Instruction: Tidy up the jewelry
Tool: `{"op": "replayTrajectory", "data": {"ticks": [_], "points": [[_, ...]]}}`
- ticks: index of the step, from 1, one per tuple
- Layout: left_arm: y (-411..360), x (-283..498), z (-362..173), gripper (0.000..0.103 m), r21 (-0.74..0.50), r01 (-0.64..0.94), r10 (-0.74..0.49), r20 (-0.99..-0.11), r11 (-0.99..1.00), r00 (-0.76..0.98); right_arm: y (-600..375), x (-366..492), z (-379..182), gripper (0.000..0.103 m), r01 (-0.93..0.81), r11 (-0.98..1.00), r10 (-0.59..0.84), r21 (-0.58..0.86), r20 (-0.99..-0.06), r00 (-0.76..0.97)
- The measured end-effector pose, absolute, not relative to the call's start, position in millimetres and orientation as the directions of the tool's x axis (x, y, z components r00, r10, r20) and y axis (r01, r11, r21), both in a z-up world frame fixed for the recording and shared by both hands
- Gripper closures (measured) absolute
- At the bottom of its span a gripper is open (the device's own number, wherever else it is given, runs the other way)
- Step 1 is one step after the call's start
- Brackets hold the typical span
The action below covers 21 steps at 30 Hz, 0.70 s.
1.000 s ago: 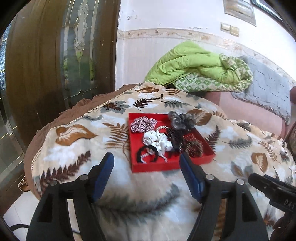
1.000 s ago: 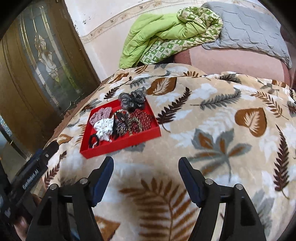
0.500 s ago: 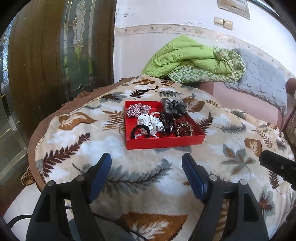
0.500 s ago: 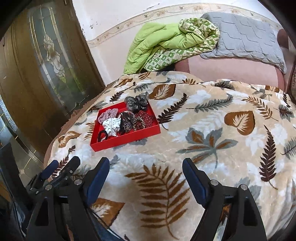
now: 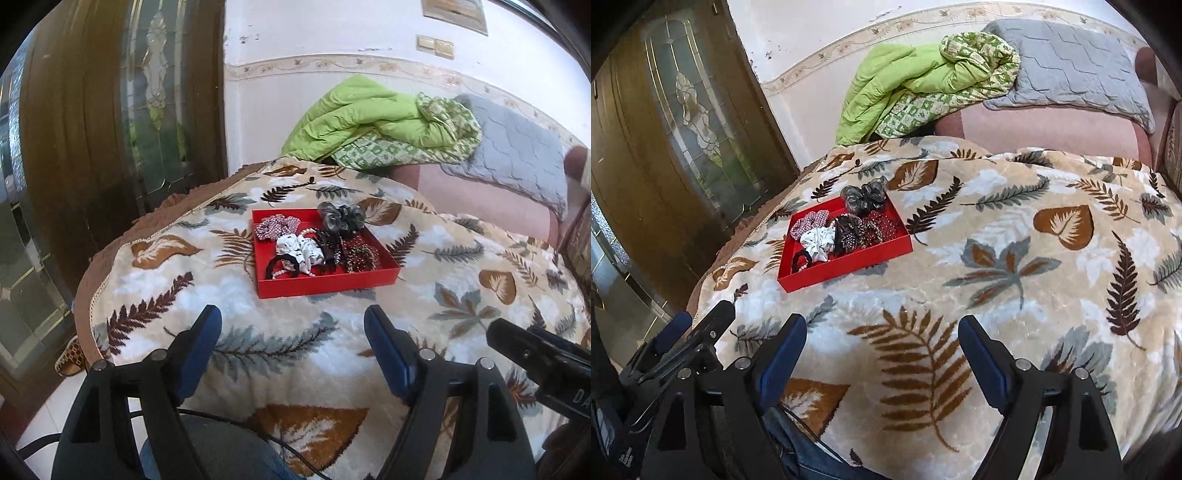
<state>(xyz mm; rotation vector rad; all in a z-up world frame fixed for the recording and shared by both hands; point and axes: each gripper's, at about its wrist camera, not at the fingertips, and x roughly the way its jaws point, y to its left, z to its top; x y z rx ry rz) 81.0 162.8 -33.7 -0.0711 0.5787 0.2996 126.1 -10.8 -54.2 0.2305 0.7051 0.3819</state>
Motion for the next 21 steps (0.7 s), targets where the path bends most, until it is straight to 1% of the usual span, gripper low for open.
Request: {"op": "replayTrajectory", "data": {"ticks": [6,10,12,13,21], "points": [[154.6,79.2,-24.0,0.024,0.050,-0.301,0.279,-0.541,0.952,0.793,-13.9,125.8,-50.1,0.015,-0.247,0.909,0.408,0.337,-0.584,0.702],[157.1,76.9,-17.2,0.024,0.054,-0.314,0.291,-0.545,0.948,0.787,-19.0,123.8,-37.4,0.014,-0.247,0.904,0.412,0.349,-0.557,0.721],[159.8,75.1,-15.3,0.022,0.054,-0.328,0.303,-0.543,0.943,0.783,-20.1,122.9,-32.6,0.013,-0.255,0.901,0.418,0.352,-0.544,0.728],[161.2,74.9,-15.3,0.020,0.059,-0.336,0.312,-0.544,0.940,0.779,-19.8,122.0,-30.6,0.013,-0.256,0.903,0.413,0.344,-0.539,0.734],[168.5,75.9,-22.4,0.020,0.064,-0.349,0.323,-0.558,0.935,0.764,-7.4,117.7,-33.3,0.012,-0.279,0.913,0.400,0.297,-0.526,0.750]]}}
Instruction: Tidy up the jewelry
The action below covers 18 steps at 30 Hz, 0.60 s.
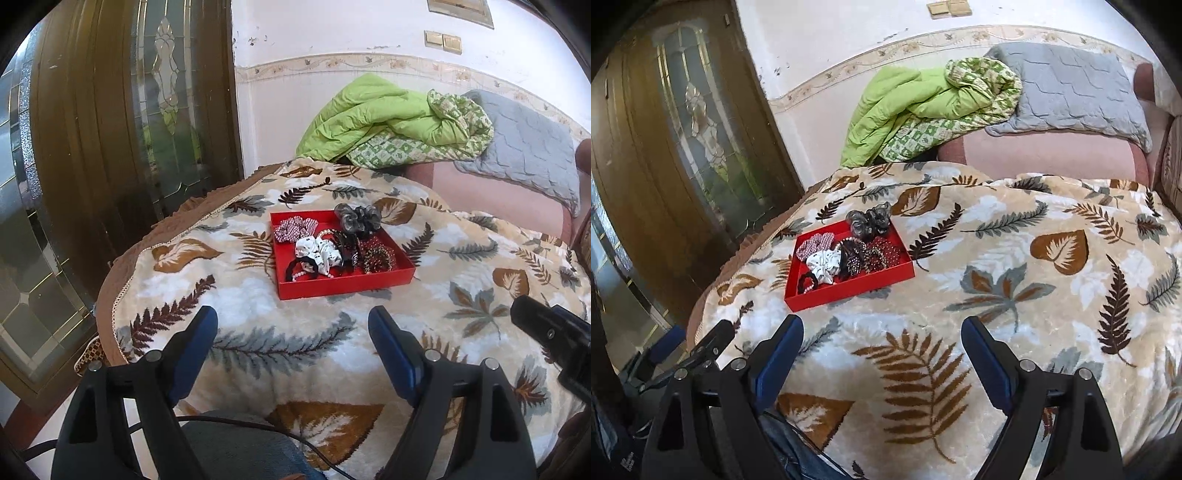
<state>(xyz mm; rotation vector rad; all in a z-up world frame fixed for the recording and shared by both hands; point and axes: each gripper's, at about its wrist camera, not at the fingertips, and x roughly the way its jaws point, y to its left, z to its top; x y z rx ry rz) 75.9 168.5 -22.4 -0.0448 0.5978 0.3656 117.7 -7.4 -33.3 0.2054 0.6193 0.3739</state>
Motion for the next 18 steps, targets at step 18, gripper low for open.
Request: {"op": "replayTrajectory", "data": {"ticks": [18], "points": [[189.1,85.7,-41.1,0.020,0.033,-0.347,0.297,-0.598,0.937,0.745,20.5,122.8,-35.6,0.012,-0.313,0.923,0.385,0.225,-0.537,0.750]]}}
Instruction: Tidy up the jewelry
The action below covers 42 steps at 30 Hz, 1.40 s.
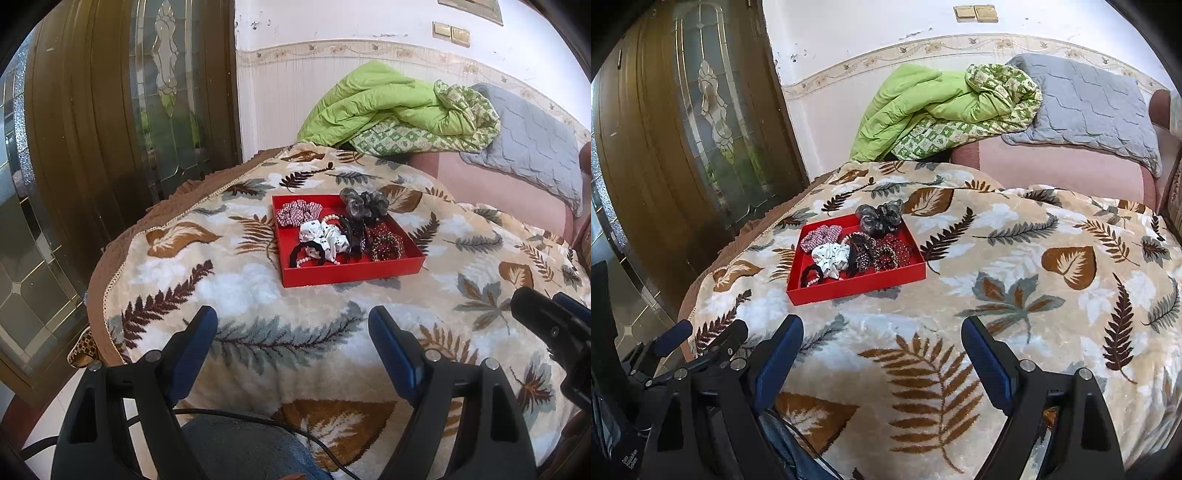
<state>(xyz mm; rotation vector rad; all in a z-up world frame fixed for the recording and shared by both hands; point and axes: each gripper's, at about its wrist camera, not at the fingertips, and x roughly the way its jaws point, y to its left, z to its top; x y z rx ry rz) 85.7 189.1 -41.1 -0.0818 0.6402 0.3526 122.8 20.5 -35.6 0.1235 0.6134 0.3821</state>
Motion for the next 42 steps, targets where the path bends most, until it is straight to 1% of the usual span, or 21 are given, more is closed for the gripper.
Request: {"op": "replayTrajectory", "data": {"ticks": [10,12,14,42], "points": [[193.4,91.7,-58.2,0.020,0.074,-0.360,0.334,-0.581,0.930,0.742,25.7,127.5,-41.0,0.012,-0.307,0.927,0.374,0.214,-0.548,0.748],[195.7,91.6,-59.8,0.020,0.064,-0.368,0.334,-0.585,0.927,0.739,28.0,127.5,-41.4,0.012,-0.315,0.926,0.376,0.206,-0.550,0.746],[196.4,89.8,-58.2,0.020,0.050,-0.370,0.331,-0.570,0.928,0.752,30.5,127.1,-41.5,0.012,-0.320,0.927,0.375,0.197,-0.552,0.745],[195.0,90.6,-61.0,0.020,0.047,-0.355,0.316,-0.573,0.934,0.756,39.4,125.2,-44.7,0.012,-0.325,0.928,0.370,0.183,-0.561,0.740]]}}
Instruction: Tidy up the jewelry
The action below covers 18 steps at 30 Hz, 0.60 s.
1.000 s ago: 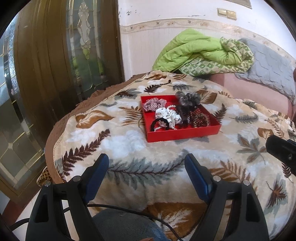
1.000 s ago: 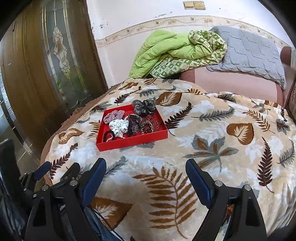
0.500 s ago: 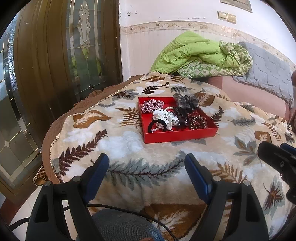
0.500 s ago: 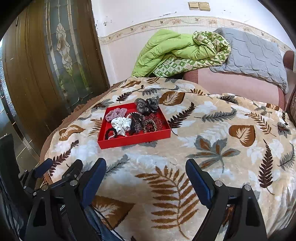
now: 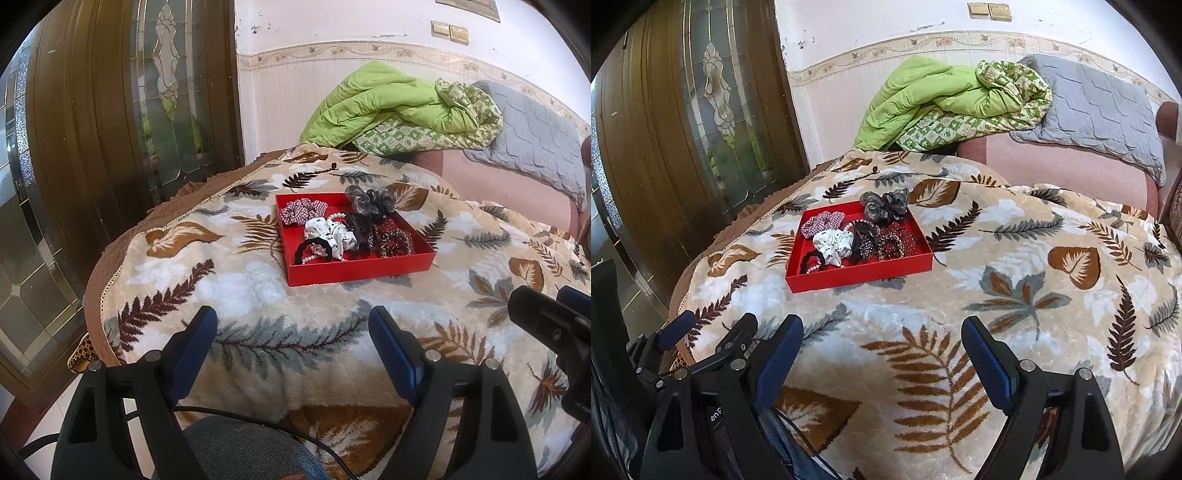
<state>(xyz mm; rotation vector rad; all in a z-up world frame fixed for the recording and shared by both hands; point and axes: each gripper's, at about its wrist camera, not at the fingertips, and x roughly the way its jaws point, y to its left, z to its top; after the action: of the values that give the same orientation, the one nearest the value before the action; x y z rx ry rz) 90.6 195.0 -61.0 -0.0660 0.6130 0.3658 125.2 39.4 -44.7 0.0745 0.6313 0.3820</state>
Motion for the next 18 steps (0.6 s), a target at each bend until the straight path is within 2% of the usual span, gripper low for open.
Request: {"op": "replayTrajectory", "data": {"ticks": [18], "points": [[195.3,91.8,-61.9,0.020,0.071,-0.350,0.325,-0.578,0.934,0.748,39.9,125.2,-49.0,0.012,-0.324,0.928,0.370,0.186,-0.567,0.736]]}}
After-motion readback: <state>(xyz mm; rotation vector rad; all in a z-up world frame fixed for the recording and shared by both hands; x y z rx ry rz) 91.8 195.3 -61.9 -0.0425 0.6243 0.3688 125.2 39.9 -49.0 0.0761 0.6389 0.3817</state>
